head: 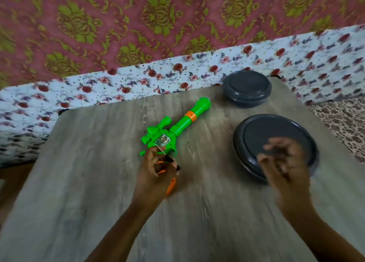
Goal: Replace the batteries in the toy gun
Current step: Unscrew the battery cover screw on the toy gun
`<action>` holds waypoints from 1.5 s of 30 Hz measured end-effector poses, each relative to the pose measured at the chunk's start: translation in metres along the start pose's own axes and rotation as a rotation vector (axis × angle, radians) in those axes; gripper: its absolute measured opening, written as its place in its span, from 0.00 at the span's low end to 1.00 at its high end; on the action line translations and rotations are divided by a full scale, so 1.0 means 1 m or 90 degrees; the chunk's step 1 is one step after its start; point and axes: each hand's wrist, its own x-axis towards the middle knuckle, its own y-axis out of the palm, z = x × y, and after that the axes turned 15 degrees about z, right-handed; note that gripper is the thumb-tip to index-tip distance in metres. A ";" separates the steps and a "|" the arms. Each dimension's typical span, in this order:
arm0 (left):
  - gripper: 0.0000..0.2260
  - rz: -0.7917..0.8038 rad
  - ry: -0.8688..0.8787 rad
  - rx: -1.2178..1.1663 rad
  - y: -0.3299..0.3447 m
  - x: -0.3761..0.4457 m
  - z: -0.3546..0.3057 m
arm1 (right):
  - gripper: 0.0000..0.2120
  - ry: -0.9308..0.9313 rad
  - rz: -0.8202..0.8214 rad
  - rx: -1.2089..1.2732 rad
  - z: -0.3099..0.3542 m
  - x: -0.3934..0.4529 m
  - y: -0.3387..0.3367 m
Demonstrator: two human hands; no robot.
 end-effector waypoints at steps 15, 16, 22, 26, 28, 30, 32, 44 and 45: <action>0.06 -0.146 0.323 -0.027 -0.011 0.026 0.055 | 0.11 0.007 0.187 0.225 -0.084 0.053 0.144; 0.07 -0.158 0.315 -0.025 -0.009 0.021 0.059 | 0.12 0.009 0.179 0.228 -0.085 0.054 0.142; 0.07 -0.188 0.279 0.093 -0.009 0.014 0.069 | 0.19 -0.022 0.197 0.190 -0.081 0.044 0.143; 0.07 -0.177 0.287 0.156 -0.006 0.013 0.074 | 0.26 -0.011 0.241 0.159 -0.076 0.037 0.145; 0.08 -0.179 0.293 0.192 -0.005 0.014 0.075 | 0.27 0.018 0.266 0.156 -0.076 0.037 0.143; 0.09 -0.178 0.301 0.212 -0.004 0.016 0.077 | 0.28 0.043 0.290 0.141 -0.075 0.039 0.140; 0.10 -0.175 0.308 0.225 -0.004 0.018 0.081 | 0.24 0.025 0.333 0.148 -0.075 0.040 0.137; 0.31 -0.213 -0.090 0.523 -0.030 0.005 0.060 | 0.07 0.059 0.273 0.416 -0.079 0.046 0.121; 0.31 -0.156 -0.159 0.565 -0.029 0.003 0.060 | 0.06 0.059 0.274 0.423 -0.079 0.047 0.122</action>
